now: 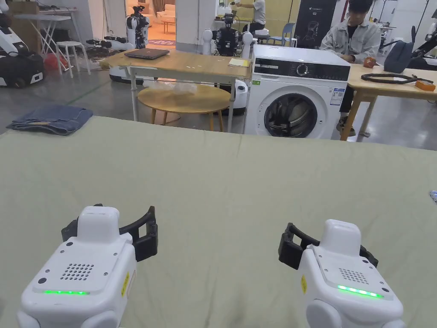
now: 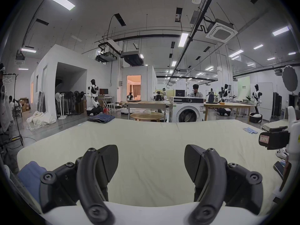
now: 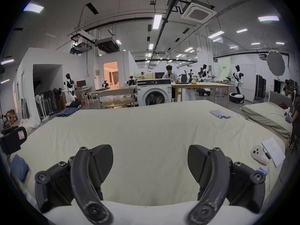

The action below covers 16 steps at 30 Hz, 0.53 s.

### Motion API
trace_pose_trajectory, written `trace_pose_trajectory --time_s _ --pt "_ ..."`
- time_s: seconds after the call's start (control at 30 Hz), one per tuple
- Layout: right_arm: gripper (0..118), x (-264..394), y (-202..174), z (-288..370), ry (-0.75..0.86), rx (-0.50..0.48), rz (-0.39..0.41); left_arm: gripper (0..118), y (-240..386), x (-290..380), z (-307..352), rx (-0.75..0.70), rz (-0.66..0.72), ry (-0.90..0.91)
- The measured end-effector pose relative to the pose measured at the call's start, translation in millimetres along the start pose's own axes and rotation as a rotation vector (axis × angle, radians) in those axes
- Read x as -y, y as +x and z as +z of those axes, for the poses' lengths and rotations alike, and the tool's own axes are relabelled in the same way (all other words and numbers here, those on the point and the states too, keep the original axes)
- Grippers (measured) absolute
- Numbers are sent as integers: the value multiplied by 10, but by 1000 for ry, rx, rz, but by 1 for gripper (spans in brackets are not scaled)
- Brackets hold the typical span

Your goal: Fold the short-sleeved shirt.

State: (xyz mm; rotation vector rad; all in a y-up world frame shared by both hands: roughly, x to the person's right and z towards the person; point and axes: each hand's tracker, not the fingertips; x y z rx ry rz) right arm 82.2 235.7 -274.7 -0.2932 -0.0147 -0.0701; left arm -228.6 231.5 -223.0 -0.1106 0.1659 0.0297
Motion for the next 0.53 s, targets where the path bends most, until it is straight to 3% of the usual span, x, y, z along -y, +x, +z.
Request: trace_pose_trajectory --time_s 0.23,0.43,0.53 --pt "96 38 -2 -37 4 17 39 85 40 1 2 5 -21 -7" --pt "96 10 60 -74 -30 48 5 85 38 48 -8 16 -18 -16" --pt "96 39 119 -124 -69 19 -20 85 33 67 -11 16 -18 -23"
